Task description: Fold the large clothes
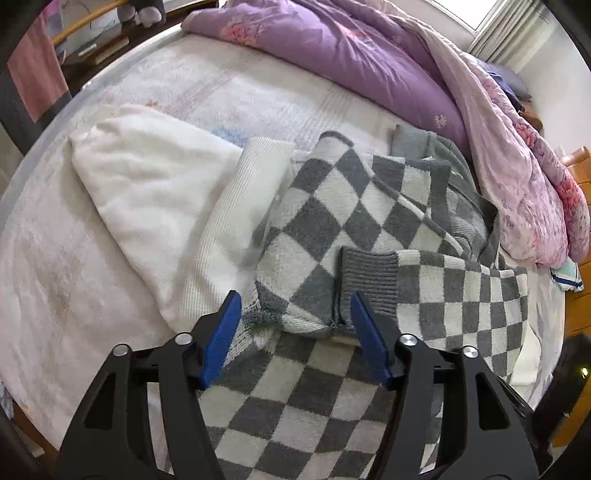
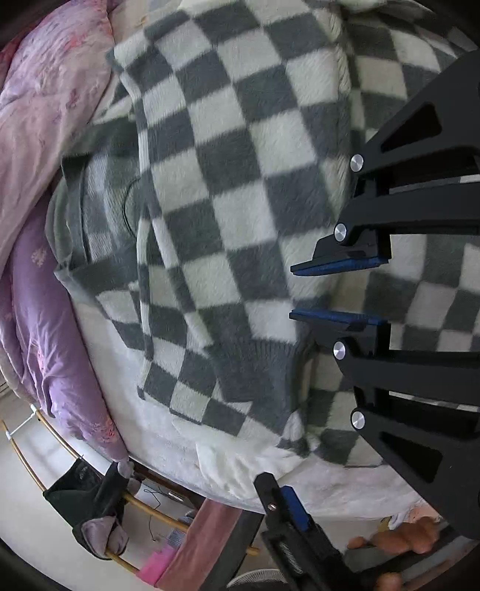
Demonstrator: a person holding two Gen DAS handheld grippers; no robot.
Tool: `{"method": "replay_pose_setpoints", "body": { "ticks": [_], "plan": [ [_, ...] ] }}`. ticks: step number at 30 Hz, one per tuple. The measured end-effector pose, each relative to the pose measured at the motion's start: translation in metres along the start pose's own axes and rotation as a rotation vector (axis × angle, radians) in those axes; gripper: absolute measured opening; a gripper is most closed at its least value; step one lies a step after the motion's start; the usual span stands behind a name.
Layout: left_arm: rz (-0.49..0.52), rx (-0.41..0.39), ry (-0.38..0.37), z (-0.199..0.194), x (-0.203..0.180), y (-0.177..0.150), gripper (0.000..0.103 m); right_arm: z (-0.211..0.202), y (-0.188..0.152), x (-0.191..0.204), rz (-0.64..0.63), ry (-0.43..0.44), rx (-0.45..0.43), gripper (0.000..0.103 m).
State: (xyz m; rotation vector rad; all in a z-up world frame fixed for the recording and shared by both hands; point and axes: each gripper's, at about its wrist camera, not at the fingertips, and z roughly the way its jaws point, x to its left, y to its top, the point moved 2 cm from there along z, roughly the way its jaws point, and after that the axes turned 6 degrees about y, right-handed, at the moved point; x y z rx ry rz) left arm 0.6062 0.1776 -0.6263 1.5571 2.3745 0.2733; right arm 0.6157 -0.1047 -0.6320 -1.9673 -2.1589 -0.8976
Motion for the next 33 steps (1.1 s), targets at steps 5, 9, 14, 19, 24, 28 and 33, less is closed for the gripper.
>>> {"method": "replay_pose_setpoints", "body": {
  "ticks": [5,9,14,19,24,28,33],
  "plan": [
    [0.019,0.038,0.002,0.019,-0.011,-0.002,0.063,-0.059,-0.007,-0.056,0.056,-0.111,-0.110,0.018],
    [0.033,0.061,0.021,0.034,-0.023,0.003,0.063,-0.086,-0.001,-0.133,0.151,-0.236,-0.132,0.008],
    [0.073,0.063,0.046,0.045,-0.039,0.010,0.063,-0.053,-0.012,-0.208,0.267,-0.266,0.015,0.000],
    [0.099,0.051,0.051,0.050,-0.053,0.040,0.063,-0.056,0.001,-0.224,0.356,-0.211,0.016,0.006],
    [0.068,0.019,0.049,0.048,-0.055,0.087,0.063,-0.088,0.056,-0.213,0.310,-0.204,-0.092,0.037],
    [-0.008,0.031,0.050,0.055,-0.049,0.122,0.068,-0.087,0.092,-0.217,0.329,-0.178,-0.144,0.045],
    [-0.011,0.065,0.092,0.082,-0.054,0.144,0.068,-0.083,0.114,-0.235,0.416,-0.156,-0.173,0.048]
  ]
}}
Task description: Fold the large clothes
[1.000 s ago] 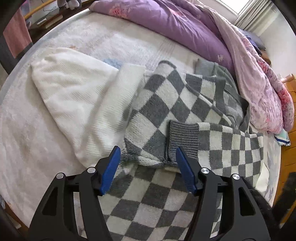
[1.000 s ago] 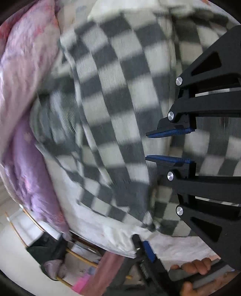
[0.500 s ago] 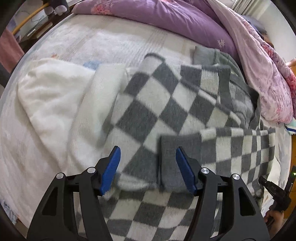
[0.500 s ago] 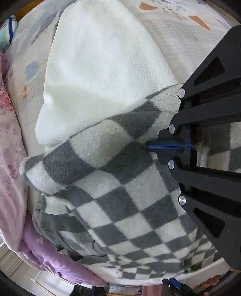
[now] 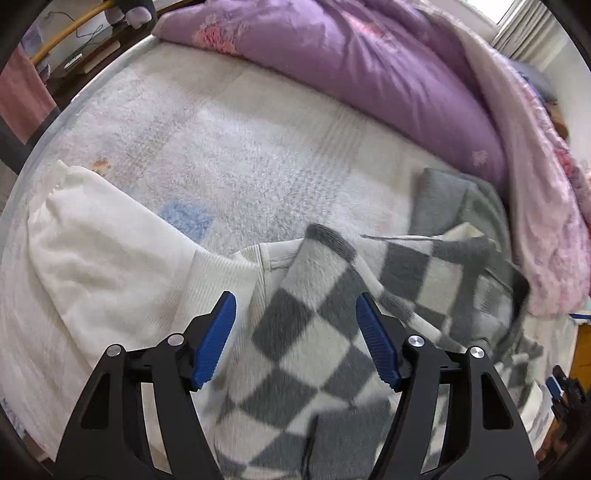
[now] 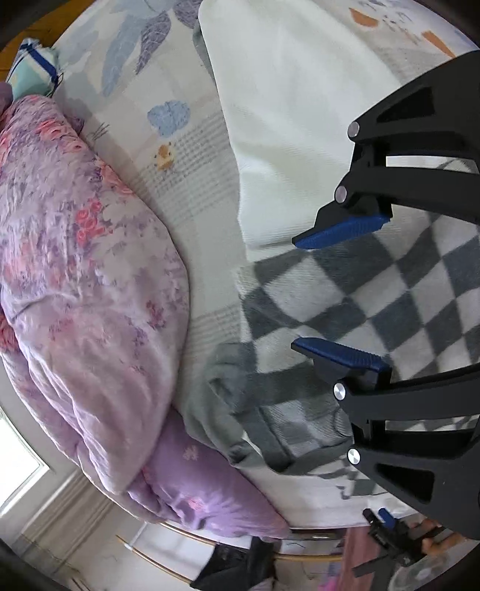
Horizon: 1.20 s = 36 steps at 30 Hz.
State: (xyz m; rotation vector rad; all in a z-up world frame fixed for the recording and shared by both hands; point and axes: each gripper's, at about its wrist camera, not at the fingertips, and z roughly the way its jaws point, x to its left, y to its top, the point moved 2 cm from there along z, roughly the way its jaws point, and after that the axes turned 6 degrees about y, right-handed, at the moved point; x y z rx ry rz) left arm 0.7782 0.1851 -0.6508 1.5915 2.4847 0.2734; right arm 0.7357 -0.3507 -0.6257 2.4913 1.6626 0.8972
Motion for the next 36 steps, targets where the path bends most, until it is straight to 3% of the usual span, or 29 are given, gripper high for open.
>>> {"method": "replay_pose_setpoints", "body": {
  "ticks": [3,7,10,15,17,18,19,20,21,23,31,36],
  "plan": [
    [0.004,0.046,0.006,0.025,-0.008,0.007,0.068,0.016,0.008,-0.001,0.012,-0.019,0.023,0.050],
    [0.029,0.056,0.077,0.048,-0.017,0.018,0.069,0.035,0.019,-0.004,0.039,-0.045,0.027,0.060],
    [0.045,0.034,0.089,0.056,-0.024,0.028,0.079,0.052,0.031,-0.002,0.038,-0.062,0.040,0.061],
    [0.064,0.060,0.116,0.073,-0.034,0.038,0.079,0.082,0.036,-0.008,0.020,-0.141,0.131,0.061],
    [0.073,0.078,0.127,0.080,-0.037,0.036,0.078,0.084,0.033,-0.012,0.025,-0.144,0.127,0.051],
    [0.081,0.085,0.131,0.083,-0.038,0.035,0.076,0.084,0.031,-0.013,0.025,-0.133,0.125,0.033],
    [0.083,0.088,0.126,0.084,-0.038,0.033,0.063,0.082,0.029,-0.015,0.034,-0.113,0.116,0.025],
    [0.085,0.094,0.103,0.085,-0.039,0.032,0.044,0.080,0.028,-0.014,0.025,-0.111,0.106,0.023],
    [0.088,0.100,0.082,0.084,-0.039,0.030,0.035,0.077,0.026,-0.012,0.005,-0.112,0.093,0.022],
    [0.088,0.067,0.072,0.074,-0.038,0.026,0.022,0.065,0.022,-0.008,-0.026,-0.101,0.050,0.020],
    [-0.027,-0.144,-0.084,-0.027,-0.009,-0.009,0.019,-0.024,-0.002,0.000,-0.063,-0.006,-0.117,0.018],
    [-0.111,-0.186,-0.146,-0.090,0.017,-0.049,0.019,-0.086,-0.034,-0.005,-0.064,0.055,-0.164,0.018]
  ]
}}
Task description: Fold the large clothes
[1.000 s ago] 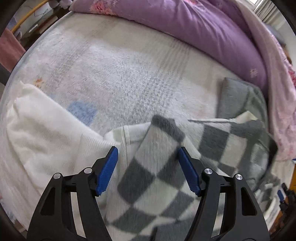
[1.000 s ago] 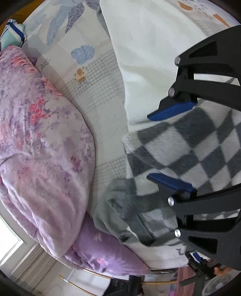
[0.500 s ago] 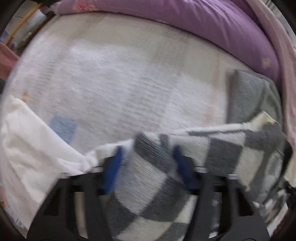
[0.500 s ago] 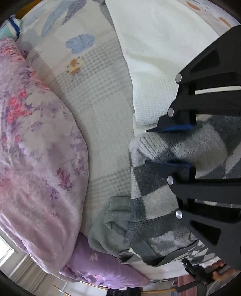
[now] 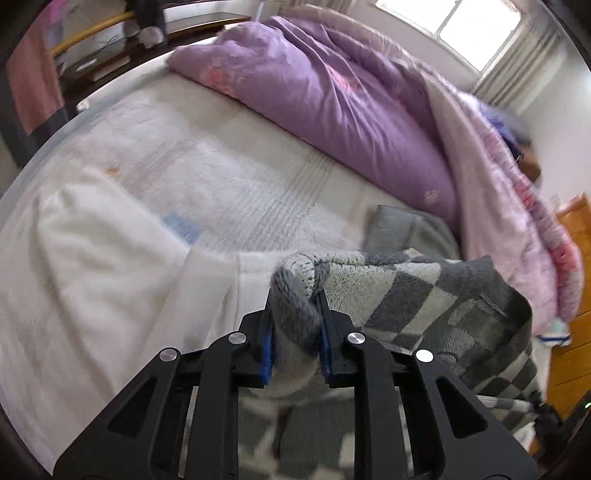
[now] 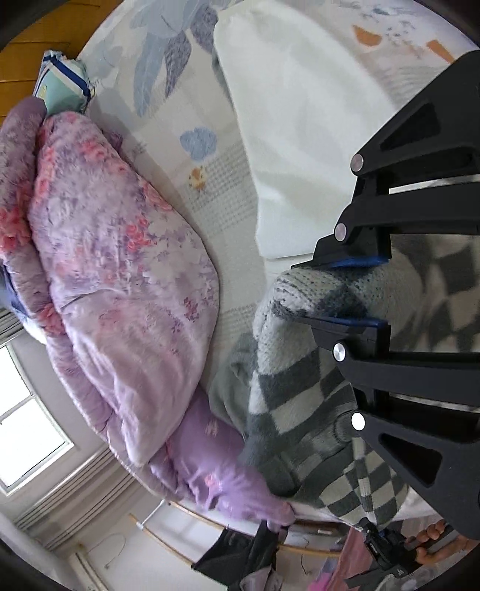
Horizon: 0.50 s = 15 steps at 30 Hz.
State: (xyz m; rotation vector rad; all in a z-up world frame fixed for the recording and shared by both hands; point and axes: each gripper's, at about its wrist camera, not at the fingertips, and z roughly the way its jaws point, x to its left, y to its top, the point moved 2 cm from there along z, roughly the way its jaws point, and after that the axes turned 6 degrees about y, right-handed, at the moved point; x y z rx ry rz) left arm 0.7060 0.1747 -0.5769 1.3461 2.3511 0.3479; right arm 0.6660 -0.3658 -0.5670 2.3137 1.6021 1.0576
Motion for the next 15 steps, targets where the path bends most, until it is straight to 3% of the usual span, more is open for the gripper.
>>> {"method": "replay_pose_setpoints", "body": {
  "ticks": [8,15],
  "plan": [
    [-0.075,-0.029,-0.011,-0.097,0.064,-0.076,0.018,-0.089,-0.060,-0.015,-0.020,0.024,0.031,0.017],
    [-0.033,-0.013,-0.004,-0.138,0.121,-0.155,0.018,-0.145,-0.142,-0.042,0.013,-0.016,0.040,0.017]
  ]
}}
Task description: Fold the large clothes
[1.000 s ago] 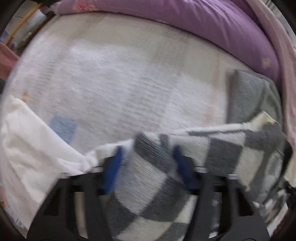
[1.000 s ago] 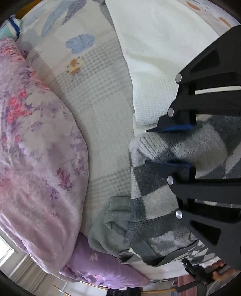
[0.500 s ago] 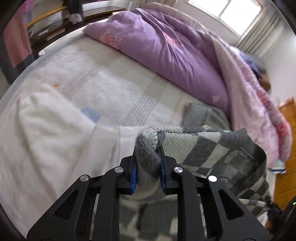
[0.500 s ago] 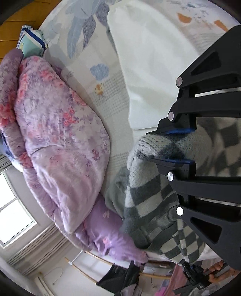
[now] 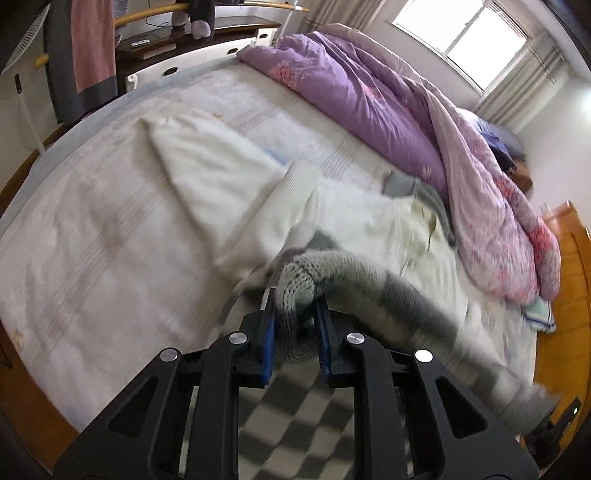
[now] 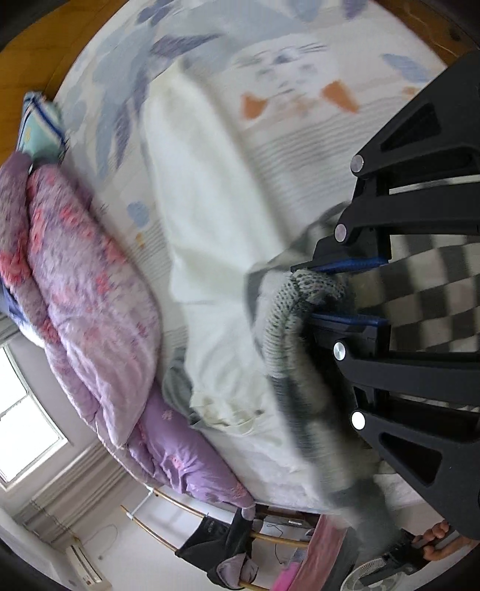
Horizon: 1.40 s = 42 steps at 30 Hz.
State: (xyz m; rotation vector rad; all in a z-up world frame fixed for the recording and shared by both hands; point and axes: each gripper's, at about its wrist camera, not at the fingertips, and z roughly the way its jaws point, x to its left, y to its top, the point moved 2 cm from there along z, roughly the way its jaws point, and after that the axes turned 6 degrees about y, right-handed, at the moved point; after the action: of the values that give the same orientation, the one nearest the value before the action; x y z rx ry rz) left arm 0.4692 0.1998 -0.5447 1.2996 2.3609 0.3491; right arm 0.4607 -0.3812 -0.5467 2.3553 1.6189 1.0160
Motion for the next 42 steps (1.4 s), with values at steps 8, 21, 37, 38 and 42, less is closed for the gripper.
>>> {"method": "replay_pose_setpoints", "body": {
  "ticks": [8,21,37,38,42],
  "plan": [
    [0.067,0.110,-0.019,0.010,0.062,-0.088,0.017,-0.010,-0.112,-0.030,0.028,-0.087,-0.001,0.017],
    [-0.003,0.172,-0.044,-0.008,0.127,-0.163,0.003,-0.051,-0.199,-0.108,0.128,-0.228,0.048,0.004],
    [-0.146,0.228,-0.128,0.041,0.088,-0.181,0.034,0.024,-0.206,-0.062,0.346,0.134,0.111,0.015],
    [-0.118,0.232,-0.094,0.044,0.084,-0.181,0.012,0.026,-0.205,-0.063,0.339,0.123,0.117,0.013],
    [-0.076,0.192,-0.084,0.026,0.080,-0.181,0.011,0.001,-0.204,-0.057,0.240,0.088,0.090,0.011]
  ]
}}
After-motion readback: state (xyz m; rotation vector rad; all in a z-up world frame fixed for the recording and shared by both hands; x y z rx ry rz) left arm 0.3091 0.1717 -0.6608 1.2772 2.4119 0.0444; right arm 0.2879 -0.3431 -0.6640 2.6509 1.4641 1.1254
